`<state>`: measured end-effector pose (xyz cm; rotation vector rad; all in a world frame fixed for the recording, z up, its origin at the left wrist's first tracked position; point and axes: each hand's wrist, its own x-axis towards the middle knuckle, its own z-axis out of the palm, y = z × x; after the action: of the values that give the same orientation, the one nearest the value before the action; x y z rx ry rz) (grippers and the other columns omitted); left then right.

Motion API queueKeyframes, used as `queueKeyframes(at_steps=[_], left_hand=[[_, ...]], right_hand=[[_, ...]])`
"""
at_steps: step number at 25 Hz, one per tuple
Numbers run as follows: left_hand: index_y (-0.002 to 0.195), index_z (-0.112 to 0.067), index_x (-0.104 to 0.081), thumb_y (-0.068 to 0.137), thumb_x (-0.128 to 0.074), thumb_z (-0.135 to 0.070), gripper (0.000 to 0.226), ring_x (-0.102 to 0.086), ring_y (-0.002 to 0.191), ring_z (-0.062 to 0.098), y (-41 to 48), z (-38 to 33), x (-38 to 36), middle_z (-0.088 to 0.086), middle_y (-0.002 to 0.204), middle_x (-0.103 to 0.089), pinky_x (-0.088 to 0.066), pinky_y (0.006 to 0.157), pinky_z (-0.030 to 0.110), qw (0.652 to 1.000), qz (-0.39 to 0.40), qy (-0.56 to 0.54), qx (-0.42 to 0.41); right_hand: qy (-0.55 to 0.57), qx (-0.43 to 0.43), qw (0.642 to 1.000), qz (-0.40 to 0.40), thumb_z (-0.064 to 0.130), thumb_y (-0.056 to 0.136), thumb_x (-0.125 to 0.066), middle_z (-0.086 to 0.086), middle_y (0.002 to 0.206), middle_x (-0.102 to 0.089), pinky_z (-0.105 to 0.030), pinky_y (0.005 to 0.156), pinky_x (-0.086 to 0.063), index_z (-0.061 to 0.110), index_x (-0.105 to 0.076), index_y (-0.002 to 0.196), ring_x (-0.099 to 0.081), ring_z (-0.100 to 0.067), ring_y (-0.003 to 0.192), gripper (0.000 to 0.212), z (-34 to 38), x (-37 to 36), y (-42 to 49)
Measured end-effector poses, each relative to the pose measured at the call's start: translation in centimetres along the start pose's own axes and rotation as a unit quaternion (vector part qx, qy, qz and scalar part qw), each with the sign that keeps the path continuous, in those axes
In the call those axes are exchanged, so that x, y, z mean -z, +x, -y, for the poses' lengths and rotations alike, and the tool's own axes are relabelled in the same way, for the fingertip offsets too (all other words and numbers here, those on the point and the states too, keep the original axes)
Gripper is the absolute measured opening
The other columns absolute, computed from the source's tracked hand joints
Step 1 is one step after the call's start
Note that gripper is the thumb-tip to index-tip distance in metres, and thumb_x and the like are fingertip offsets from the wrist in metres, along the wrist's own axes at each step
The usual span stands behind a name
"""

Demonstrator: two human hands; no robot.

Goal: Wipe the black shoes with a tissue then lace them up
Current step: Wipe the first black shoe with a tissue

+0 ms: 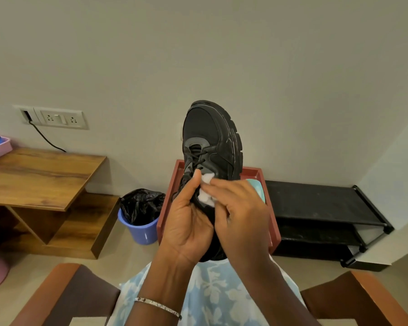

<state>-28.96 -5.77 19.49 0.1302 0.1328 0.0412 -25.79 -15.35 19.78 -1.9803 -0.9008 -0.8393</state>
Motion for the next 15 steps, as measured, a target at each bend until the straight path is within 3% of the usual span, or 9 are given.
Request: queueKeyframes(at_steps=[3,5,6,8,10,13,15], left_hand=[[0.093,-0.002,-0.08,0.082,-0.072,-0.022,0.024,-0.07,0.095,0.027,-0.7,-0.6,0.1,0.018,0.102,-0.075,-0.051,0.102,0.039,0.995,-0.055,0.084,-0.026],[0.084,-0.003,-0.081,0.082,-0.067,-0.023,0.024,-0.069,0.094,0.028,-1.1,-0.8,0.0,0.017,0.098,-0.076,-0.047,0.106,0.042,0.993,-0.074,0.087,-0.033],[0.087,-0.002,-0.08,0.083,-0.066,-0.023,0.026,-0.07,0.092,0.027,-1.5,-0.7,-0.1,0.017,0.098,-0.075,-0.052,0.102,0.042,0.994,-0.062,0.083,-0.032],[0.1,0.002,-0.076,0.08,-0.067,-0.02,0.031,-0.074,0.08,0.025,-1.7,-0.3,-0.1,0.019,0.09,-0.074,-0.063,0.074,0.037,0.997,-0.039,0.052,-0.037],[0.109,0.003,-0.069,0.079,-0.072,-0.017,0.036,-0.075,0.074,0.024,-1.8,0.0,-0.1,0.017,0.086,-0.072,-0.062,0.061,0.031,0.998,-0.037,0.024,-0.047],[0.109,0.005,-0.065,0.074,-0.084,-0.017,0.045,-0.074,0.079,0.026,-2.0,-0.2,-0.2,0.017,0.091,-0.067,-0.063,0.065,0.034,1.0,0.0,0.0,-0.002],[0.118,0.002,-0.068,0.082,-0.076,-0.031,0.05,-0.069,0.104,0.029,-2.0,-0.7,-0.1,0.017,0.111,-0.066,-0.058,0.092,0.041,0.999,-0.008,0.049,0.019]], right_hand=[[0.01,0.017,0.997,0.074,0.018,0.085,-0.062,0.009,0.094,-0.077,-0.011,0.076,-0.051,0.021,-0.081,0.097,-0.069,-0.007,0.08,0.023,1.3,1.8,-2.8],[0.043,0.006,0.994,0.098,0.022,0.085,-0.063,0.011,0.094,-0.077,-0.016,0.072,-0.054,0.023,-0.082,0.098,-0.069,-0.004,0.079,0.023,1.4,2.1,-3.1],[0.056,0.003,0.994,0.092,0.02,0.085,-0.064,0.011,0.094,-0.077,-0.017,0.073,-0.055,0.022,-0.081,0.099,-0.069,-0.004,0.08,0.022,1.3,1.8,-2.7],[0.07,-0.011,0.996,0.055,0.011,0.083,-0.071,0.006,0.095,-0.077,-0.018,0.077,-0.055,0.018,-0.08,0.101,-0.07,-0.006,0.083,0.022,1.0,0.9,-1.4],[0.066,-0.021,0.997,0.036,0.006,0.083,-0.073,0.004,0.097,-0.076,-0.021,0.079,-0.056,0.015,-0.079,0.104,-0.069,-0.01,0.086,0.023,1.0,0.4,-0.2],[0.043,0.016,0.995,0.086,0.011,0.087,-0.065,0.004,0.096,-0.073,-0.025,0.078,-0.055,0.017,-0.078,0.106,-0.067,-0.014,0.086,0.024,0.7,1.2,-0.2],[0.06,0.016,0.987,0.147,0.01,0.084,-0.065,0.008,0.094,-0.072,-0.031,0.074,-0.058,0.023,-0.079,0.103,-0.066,-0.01,0.084,0.028,0.3,2.6,-1.3]])
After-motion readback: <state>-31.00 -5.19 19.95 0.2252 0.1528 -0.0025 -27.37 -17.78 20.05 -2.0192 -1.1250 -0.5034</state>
